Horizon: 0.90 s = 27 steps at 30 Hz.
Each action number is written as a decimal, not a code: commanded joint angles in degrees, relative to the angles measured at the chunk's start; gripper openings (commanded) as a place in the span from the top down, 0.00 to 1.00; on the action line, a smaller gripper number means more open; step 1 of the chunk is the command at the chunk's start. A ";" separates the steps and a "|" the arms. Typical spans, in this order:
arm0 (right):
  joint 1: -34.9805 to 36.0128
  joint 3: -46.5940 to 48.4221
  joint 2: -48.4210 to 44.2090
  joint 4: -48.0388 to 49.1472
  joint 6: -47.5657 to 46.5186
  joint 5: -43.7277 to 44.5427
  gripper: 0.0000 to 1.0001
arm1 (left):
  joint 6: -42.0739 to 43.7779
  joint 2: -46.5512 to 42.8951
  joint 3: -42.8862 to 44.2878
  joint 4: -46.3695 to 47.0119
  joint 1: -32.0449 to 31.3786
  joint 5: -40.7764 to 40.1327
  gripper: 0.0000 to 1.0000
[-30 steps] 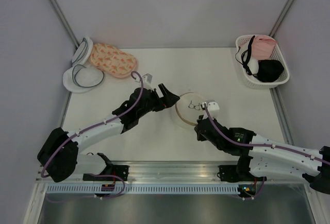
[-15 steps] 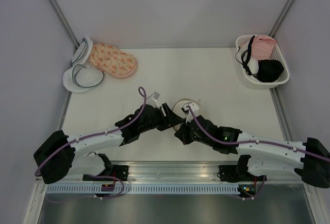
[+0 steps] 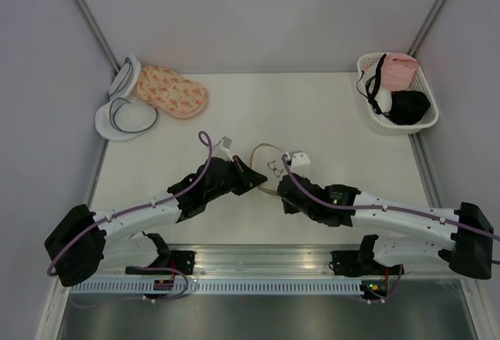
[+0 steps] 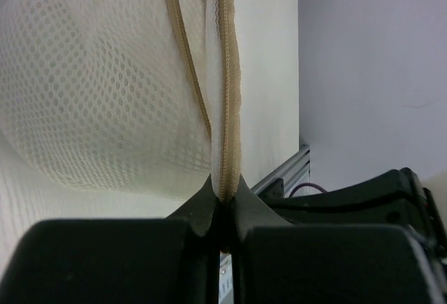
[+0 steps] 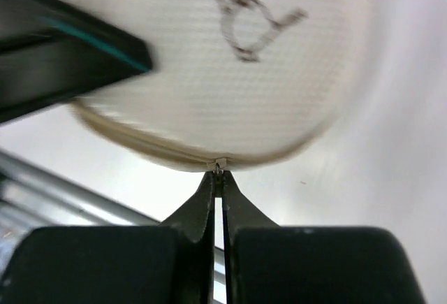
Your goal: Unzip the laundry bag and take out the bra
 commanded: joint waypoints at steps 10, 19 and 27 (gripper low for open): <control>-5.95 4.18 2.34 -26.00 12.46 27.16 0.99 | 9.30 -2.36 2.93 -3.39 4.46 2.34 0.98; -5.86 0.67 -8.13 -13.96 2.00 15.04 1.00 | 18.89 10.73 16.29 2.77 12.46 12.46 0.44; -5.77 -2.75 -11.12 -4.57 -2.92 1.37 0.99 | 9.59 2.14 7.55 -3.04 11.76 8.60 0.00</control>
